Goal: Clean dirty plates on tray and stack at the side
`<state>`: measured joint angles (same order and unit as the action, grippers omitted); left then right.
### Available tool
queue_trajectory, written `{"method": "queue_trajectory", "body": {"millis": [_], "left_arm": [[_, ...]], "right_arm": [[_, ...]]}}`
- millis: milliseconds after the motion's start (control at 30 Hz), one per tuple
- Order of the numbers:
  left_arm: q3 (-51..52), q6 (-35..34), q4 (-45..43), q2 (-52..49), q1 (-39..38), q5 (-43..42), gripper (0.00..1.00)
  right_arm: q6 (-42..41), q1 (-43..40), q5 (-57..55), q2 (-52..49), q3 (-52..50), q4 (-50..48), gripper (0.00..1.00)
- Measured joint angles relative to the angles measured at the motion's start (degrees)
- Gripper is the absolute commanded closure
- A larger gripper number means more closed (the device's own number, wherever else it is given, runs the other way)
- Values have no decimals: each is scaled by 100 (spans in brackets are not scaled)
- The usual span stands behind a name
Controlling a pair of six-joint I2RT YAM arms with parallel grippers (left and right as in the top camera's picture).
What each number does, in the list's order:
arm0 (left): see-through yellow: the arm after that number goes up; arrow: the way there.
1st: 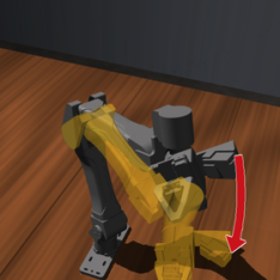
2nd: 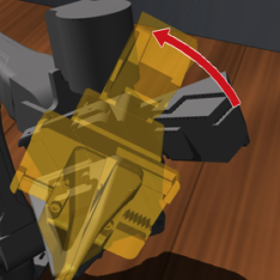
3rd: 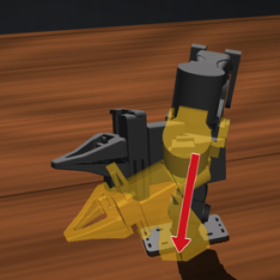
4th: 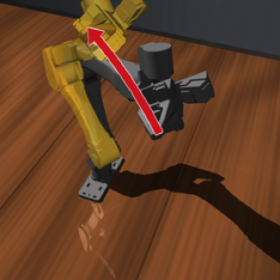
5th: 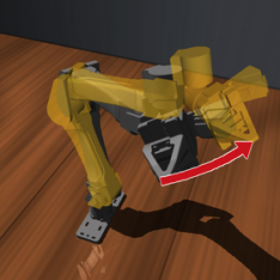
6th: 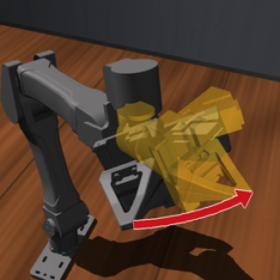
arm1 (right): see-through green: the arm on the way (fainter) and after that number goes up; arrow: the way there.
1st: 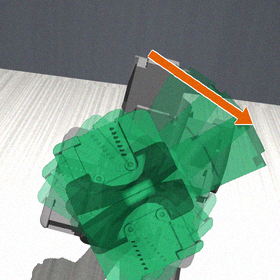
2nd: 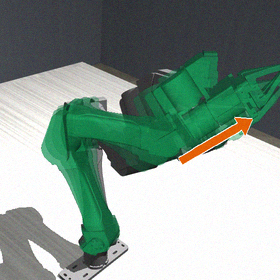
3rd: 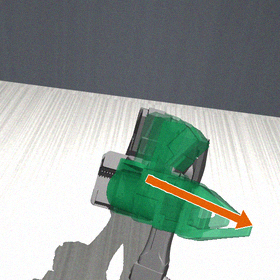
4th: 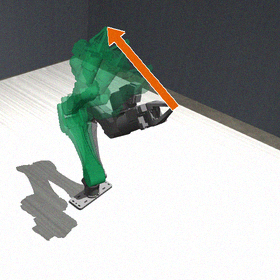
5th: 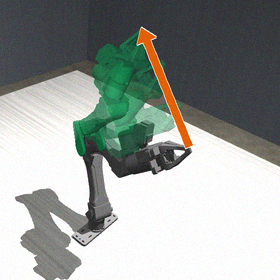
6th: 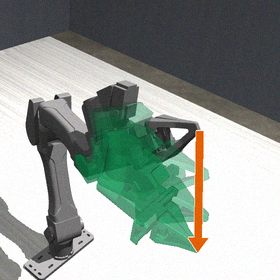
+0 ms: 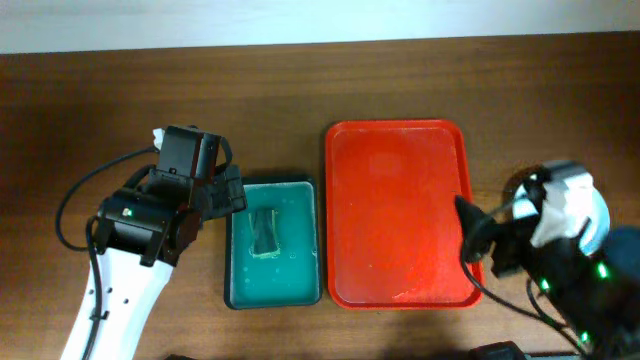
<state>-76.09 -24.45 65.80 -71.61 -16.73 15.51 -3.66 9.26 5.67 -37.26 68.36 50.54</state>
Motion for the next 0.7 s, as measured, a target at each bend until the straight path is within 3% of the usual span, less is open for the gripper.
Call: {"method": "queue_trajectory", "body": {"millis": [133,167,200,233,300,400,533,633,700], "left_arm": [[-15,0,-4,4,0,0,1],[-17,0,-20,4,0,0,1],[-20,0,-15,4,0,0,1],[-22,0,-24,4,0,0,0],[-22,0,-22,2,0,0,0],[-22,0,-20,0,0,0,1],[-22,0,-20,0,0,0,1],[-22,0,-22,0,0,0,1],[-22,0,-22,0,0,0,1]], "right_arm": [[7,-367,-468,1615,-1700,-678,2],[4,-470,-501,2203,-2717,-1646,2],[7,-479,-503,2389,-3265,-1781,2],[7,-479,-501,2691,-4092,-2820,2],[4,-479,-496,3213,-5167,-3440,2],[7,-479,-479,3641,-5842,-3895,1],[4,-479,-476,3659,-6741,-5370,2],[7,-479,-476,3659,-6756,-5423,2],[7,-479,-476,3665,-6765,-4898,2]]}}
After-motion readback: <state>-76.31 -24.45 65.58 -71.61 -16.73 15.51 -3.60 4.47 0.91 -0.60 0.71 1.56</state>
